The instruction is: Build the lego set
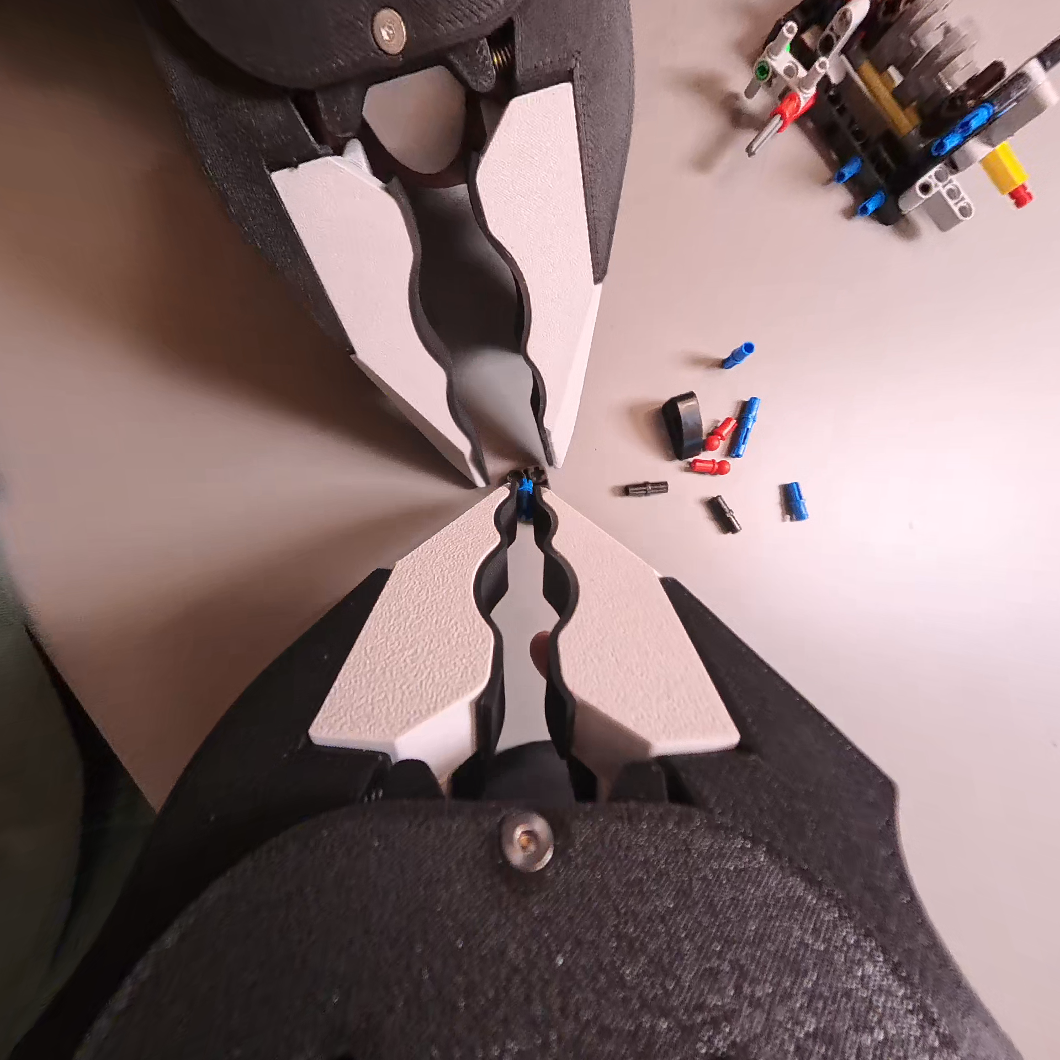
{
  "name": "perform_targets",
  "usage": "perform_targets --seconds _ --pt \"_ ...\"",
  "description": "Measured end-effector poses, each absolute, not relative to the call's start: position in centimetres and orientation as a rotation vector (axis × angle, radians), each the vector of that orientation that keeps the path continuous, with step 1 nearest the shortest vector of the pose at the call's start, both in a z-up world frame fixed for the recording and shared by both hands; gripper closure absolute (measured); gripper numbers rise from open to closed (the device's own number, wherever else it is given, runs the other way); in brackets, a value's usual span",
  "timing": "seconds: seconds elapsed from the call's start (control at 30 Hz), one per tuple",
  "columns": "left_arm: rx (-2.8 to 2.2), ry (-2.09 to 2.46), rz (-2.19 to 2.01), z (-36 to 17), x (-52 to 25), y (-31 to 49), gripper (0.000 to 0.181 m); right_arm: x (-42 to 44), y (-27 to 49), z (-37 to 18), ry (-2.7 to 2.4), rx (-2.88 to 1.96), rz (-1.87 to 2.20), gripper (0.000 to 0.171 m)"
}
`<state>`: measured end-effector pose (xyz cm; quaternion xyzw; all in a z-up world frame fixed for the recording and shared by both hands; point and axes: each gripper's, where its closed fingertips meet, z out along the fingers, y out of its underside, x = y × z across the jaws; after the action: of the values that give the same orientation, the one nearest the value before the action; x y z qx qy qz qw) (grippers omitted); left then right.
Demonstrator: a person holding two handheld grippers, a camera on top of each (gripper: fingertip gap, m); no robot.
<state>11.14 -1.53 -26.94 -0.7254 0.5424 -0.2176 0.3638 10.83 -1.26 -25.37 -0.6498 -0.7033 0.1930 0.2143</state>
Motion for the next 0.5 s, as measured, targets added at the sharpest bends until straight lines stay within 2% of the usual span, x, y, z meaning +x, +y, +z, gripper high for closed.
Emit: perform_targets --seconds 0.5 --pt "-1.858 1.365 -0.496 -26.95 11.09 -0.99 0.167 10.18 -1.38 -25.72 -2.11 -1.853 0.419 0.17"
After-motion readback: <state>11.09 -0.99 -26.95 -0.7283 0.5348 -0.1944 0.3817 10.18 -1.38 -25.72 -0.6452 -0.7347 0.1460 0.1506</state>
